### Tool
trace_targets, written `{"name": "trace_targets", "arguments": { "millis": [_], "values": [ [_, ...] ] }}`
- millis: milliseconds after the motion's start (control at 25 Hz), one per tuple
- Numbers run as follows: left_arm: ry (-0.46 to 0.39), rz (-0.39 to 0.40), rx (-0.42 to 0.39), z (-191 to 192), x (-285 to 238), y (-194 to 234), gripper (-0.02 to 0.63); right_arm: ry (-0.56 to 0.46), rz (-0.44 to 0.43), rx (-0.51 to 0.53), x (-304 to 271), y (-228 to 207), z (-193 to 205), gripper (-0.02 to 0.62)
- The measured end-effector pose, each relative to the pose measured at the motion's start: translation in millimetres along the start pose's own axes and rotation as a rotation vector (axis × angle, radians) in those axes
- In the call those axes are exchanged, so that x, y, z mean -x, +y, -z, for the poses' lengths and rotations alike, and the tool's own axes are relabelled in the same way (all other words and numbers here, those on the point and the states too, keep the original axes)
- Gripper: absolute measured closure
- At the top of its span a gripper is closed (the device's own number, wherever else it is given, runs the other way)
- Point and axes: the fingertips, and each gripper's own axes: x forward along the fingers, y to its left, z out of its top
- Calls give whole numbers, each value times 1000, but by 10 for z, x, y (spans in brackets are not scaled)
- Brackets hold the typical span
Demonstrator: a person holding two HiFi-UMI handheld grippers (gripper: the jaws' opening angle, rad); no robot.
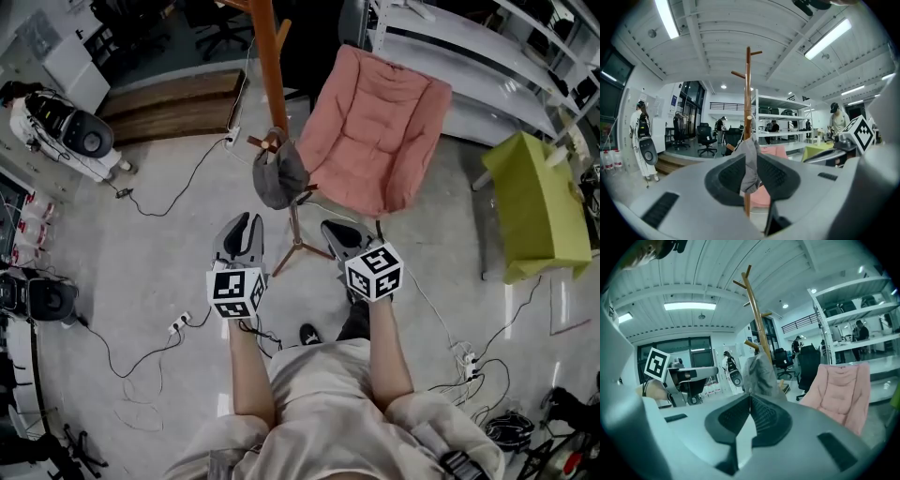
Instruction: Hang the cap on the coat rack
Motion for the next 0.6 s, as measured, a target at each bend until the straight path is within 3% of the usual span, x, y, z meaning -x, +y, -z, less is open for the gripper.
{"name": "trace_targets", "arguments": {
  "millis": [360,600],
  "values": [
    [9,34,-11,106,69,-191,531,-13,40,6,192,-40,52,591],
    [3,13,-15,108,151,-140,575,7,-5,11,132,83,112,591]
  ]
}}
